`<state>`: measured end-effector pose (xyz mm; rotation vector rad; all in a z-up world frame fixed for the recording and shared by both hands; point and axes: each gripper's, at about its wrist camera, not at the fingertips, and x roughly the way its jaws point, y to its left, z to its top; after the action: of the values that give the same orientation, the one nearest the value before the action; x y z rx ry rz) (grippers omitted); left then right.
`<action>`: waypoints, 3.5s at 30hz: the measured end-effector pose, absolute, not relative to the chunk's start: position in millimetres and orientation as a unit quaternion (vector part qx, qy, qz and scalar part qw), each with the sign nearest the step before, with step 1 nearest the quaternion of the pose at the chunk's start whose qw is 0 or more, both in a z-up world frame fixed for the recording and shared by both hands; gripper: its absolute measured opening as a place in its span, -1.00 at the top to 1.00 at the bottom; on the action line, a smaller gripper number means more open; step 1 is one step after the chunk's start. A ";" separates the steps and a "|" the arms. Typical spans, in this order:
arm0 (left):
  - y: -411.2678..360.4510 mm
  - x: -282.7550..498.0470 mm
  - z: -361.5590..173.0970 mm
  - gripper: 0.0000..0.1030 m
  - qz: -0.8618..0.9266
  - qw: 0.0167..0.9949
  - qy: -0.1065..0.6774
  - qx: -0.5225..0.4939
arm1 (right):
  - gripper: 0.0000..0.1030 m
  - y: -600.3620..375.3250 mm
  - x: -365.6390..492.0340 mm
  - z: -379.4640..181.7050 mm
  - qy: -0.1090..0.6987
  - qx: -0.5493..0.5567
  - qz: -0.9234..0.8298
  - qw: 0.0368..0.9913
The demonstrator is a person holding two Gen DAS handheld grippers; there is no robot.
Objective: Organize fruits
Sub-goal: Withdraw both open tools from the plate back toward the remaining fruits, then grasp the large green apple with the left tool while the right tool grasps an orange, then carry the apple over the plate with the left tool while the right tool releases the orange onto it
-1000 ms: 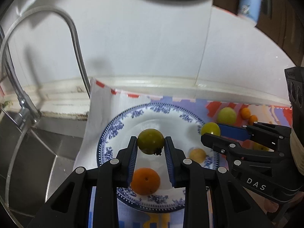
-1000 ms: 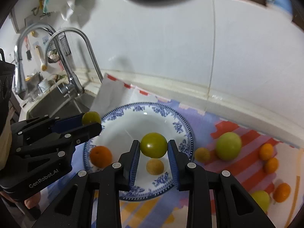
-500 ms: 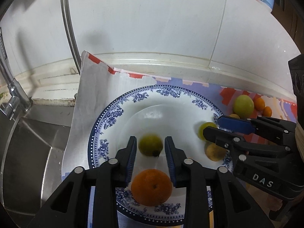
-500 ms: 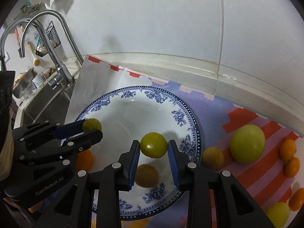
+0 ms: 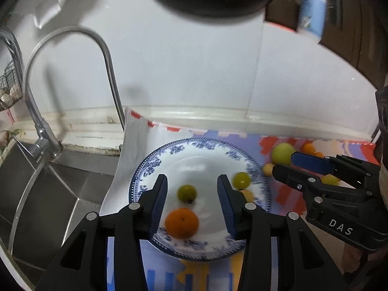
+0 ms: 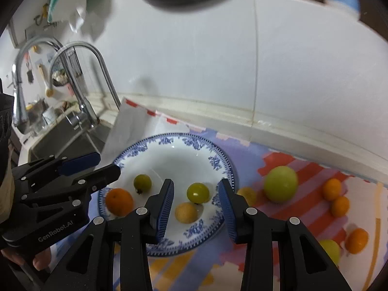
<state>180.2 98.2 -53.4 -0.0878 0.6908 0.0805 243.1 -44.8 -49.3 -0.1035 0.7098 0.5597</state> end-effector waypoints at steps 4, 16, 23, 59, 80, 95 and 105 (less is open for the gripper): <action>85.3 162.2 -37.1 0.03 0.030 0.946 0.320 -0.045 | 0.23 -59.5 222.5 -32.2 0.325 -0.049 0.265 0.906; 36.8 117.0 -5.8 -0.29 -0.003 0.959 0.283 -0.027 | 0.12 -115.4 159.4 4.4 0.284 -0.024 0.221 0.933; 3.1 100.0 1.5 -0.56 -0.017 0.964 0.264 -0.010 | -0.05 -150.1 135.9 10.1 0.275 -0.014 0.190 0.942; -123.6 218.0 -91.3 -0.71 -0.121 0.924 0.361 0.032 | -0.04 -265.2 224.7 -73.0 0.366 -0.050 0.143 0.918; -130.3 255.4 -121.8 0.05 -0.164 0.899 0.406 0.004 | 0.11 -259.7 277.7 -110.9 0.402 -0.041 0.165 0.900; -109.3 233.1 -103.7 0.05 -0.134 0.911 0.391 -0.004 | 0.20 -251.2 261.6 -102.8 0.390 -0.043 0.169 0.904; -93.7 195.2 -73.1 0.05 -0.128 0.921 0.367 -0.029 | 0.20 -249.4 221.8 -68.7 0.358 -0.030 0.166 0.918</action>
<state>195.2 -93.7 -73.1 -0.0589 0.7540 -0.2628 221.8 -249.4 -68.7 -0.0615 0.7369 0.3423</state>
